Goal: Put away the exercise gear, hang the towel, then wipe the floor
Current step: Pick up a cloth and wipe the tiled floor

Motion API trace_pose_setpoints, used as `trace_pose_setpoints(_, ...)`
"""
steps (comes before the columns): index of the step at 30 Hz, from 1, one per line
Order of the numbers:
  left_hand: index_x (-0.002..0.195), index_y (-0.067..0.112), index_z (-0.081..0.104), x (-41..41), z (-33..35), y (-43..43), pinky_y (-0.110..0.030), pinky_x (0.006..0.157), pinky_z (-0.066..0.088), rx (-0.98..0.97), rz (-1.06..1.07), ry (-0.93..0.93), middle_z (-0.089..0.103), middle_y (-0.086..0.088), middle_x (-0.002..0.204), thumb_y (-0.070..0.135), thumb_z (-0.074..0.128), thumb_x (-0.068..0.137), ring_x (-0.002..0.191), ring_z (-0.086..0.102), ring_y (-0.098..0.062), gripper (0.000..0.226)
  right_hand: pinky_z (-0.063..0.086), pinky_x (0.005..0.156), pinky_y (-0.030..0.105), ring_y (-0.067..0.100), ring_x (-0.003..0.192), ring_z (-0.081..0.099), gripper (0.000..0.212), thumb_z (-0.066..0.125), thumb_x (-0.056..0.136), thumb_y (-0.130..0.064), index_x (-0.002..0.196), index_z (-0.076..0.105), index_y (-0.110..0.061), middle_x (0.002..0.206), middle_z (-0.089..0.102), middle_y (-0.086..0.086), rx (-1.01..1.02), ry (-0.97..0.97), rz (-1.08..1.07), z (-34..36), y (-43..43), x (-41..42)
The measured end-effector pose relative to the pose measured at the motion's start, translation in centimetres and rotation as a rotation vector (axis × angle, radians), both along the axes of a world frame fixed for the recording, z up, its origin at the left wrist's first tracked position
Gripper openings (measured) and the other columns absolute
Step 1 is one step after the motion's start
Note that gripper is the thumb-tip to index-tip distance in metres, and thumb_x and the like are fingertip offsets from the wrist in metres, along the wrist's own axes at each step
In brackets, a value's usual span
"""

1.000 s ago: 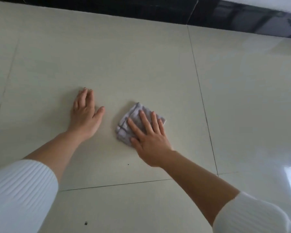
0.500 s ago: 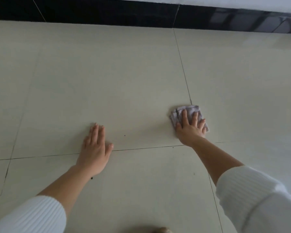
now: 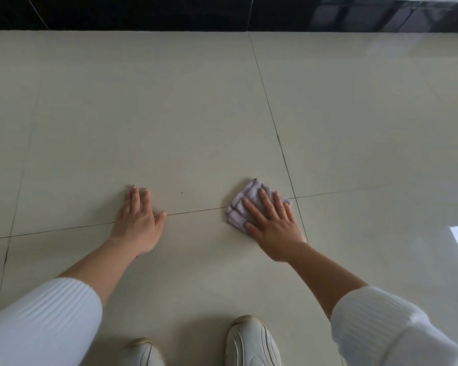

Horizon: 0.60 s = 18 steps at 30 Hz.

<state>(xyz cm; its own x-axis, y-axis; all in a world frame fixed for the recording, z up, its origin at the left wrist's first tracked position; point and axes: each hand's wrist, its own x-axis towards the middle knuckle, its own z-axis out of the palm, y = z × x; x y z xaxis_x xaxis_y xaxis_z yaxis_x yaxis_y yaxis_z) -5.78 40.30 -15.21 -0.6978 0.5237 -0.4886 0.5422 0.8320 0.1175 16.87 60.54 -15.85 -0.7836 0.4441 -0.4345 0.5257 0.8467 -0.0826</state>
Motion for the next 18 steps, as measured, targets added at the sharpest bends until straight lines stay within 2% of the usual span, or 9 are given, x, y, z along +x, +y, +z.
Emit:
trace_pose_setpoints(1,0.149,0.004,-0.005,0.0,0.0,0.0,-0.038,0.118,0.0,-0.006,-0.003,-0.002,-0.013,-0.018,0.156,0.043,0.025,0.099,0.145,-0.01,-0.028,0.07,-0.007,0.119,0.046,0.032,0.14,-0.03,0.07,-0.02,0.075,-0.073,0.141,-0.027,-0.048,0.153,-0.034,0.001,0.019,-0.04,-0.112,0.3,1.1,1.5)
trace_pose_setpoints(4,0.149,0.004,-0.006,0.2,-0.2,0.0,-0.038,0.118,-0.001,0.002,0.016,-0.001,-0.014,-0.018,0.156,0.043,0.026,0.098,0.145,-0.011,-0.028,0.071,-0.004,0.119,0.05,0.038,0.143,-0.021,0.063,0.006,0.093,-0.061,0.146,-0.022,-0.041,0.157,-0.027,0.007,-0.043,-0.138,-0.514,0.4,3.3,4.4)
trace_pose_setpoints(7,0.149,0.004,-0.006,0.8,-0.6,0.1,-0.039,0.118,0.0,0.016,0.035,0.029,-0.015,-0.017,0.156,0.045,0.026,0.098,0.145,-0.012,-0.028,0.073,-0.002,0.117,0.055,0.046,0.142,-0.017,0.063,0.008,0.096,-0.052,0.149,-0.019,-0.032,0.157,-0.023,0.012,-0.06,-0.159,-0.625,0.6,1.6,2.5)
trace_pose_setpoints(9,0.149,0.004,-0.006,1.1,-0.7,0.4,-0.039,0.118,-0.001,0.038,0.064,0.044,-0.015,-0.017,0.156,0.045,0.027,0.097,0.145,-0.012,-0.028,0.074,-0.005,0.114,0.057,0.05,0.139,-0.019,0.061,0.013,0.1,-0.047,0.149,-0.018,-0.03,0.156,-0.026,0.014,-0.08,-0.14,-0.462,0.8,-1.7,0.5)
trace_pose_setpoints(12,0.149,0.002,-0.004,1.4,-0.7,0.7,-0.04,0.117,0.0,0.066,0.084,0.053,-0.014,-0.018,0.156,0.044,0.029,0.097,0.145,-0.011,-0.029,0.074,-0.012,0.113,0.057,0.05,0.136,-0.027,0.06,0.01,0.096,-0.048,0.149,-0.016,-0.034,0.151,-0.033,0.01,-0.14,-0.023,-0.029,1.1,-7.6,-0.5)
trace_pose_setpoints(14,0.149,0.002,-0.002,1.4,-0.9,0.6,-0.041,0.117,0.0,0.086,0.078,0.069,-0.011,-0.019,0.156,0.043,0.03,0.097,0.145,-0.009,-0.03,0.074,-0.002,0.114,0.059,0.049,0.14,-0.014,0.059,0.018,0.097,-0.051,0.151,-0.002,-0.037,0.157,-0.012,0.011,-0.117,0.053,0.21,0.3,-9.1,0.5)
trace_pose_setpoints(15,0.149,0.003,-0.001,1.2,-1.0,0.4,-0.041,0.117,0.001,0.091,0.07,0.08,-0.01,-0.019,0.157,0.043,0.03,0.097,0.145,-0.008,-0.03,0.073,0.008,0.115,0.059,0.047,0.142,-0.001,0.058,0.022,0.096,-0.054,0.151,0.008,-0.037,0.16,0.003,0.009,-0.108,0.055,0.246,0.1,-8.8,1.0)
trace_pose_setpoints(16,0.15,0.004,0.0,1.0,-1.1,0.1,-0.041,0.117,0.002,0.091,0.057,0.088,-0.009,-0.018,0.157,0.043,0.03,0.097,0.145,-0.007,-0.029,0.072,0.014,0.117,0.056,0.045,0.143,0.004,0.058,0.019,0.096,-0.058,0.15,0.013,-0.039,0.16,0.01,0.008,-0.07,0.064,0.265,-0.4,-8.1,1.5)
trace_pose_setpoints(18,0.15,0.01,0.0,0.4,-1.1,-0.6,-0.041,0.117,0.004,0.087,0.027,0.089,-0.009,-0.015,0.157,0.043,0.028,0.097,0.146,-0.005,-0.029,0.068,0.006,0.119,0.051,0.04,0.143,-0.016,0.064,-0.003,0.091,-0.065,0.15,0.0,-0.041,0.16,-0.01,0.005,-0.055,0.049,0.154,-1.0,-5.5,2.8)
